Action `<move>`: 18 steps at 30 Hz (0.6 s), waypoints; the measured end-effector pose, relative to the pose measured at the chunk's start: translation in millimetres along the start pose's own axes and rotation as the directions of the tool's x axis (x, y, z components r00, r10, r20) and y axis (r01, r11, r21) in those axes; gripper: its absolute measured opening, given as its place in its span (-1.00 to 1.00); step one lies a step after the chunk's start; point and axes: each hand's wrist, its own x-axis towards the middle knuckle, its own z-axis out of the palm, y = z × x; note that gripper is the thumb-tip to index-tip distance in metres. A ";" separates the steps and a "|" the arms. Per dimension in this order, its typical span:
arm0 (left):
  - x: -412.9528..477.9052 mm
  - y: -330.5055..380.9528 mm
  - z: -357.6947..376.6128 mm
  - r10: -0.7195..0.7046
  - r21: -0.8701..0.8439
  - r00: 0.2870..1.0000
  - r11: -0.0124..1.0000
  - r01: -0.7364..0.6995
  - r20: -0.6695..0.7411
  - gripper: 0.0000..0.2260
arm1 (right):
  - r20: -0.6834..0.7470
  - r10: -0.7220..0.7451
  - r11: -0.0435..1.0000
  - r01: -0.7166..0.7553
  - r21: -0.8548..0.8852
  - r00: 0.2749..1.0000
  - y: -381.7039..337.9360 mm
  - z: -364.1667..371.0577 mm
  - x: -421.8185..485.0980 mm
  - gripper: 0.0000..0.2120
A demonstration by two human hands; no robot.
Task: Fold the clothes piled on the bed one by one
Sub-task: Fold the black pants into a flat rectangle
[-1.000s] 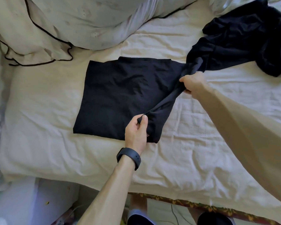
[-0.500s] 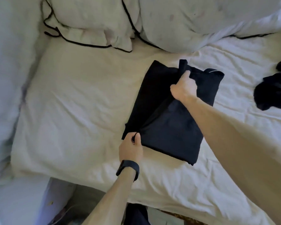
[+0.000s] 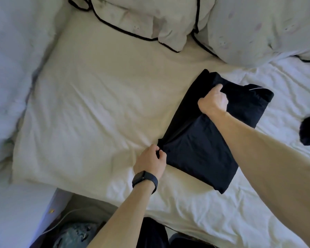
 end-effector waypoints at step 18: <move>4.8 -8.6 -4.1 0.099 0.137 0.995 0.985 -0.103 0.033 -0.84 | 0.006 -0.251 0.931 0.240 0.276 0.968 -11.3 18.9 -51.7 -0.40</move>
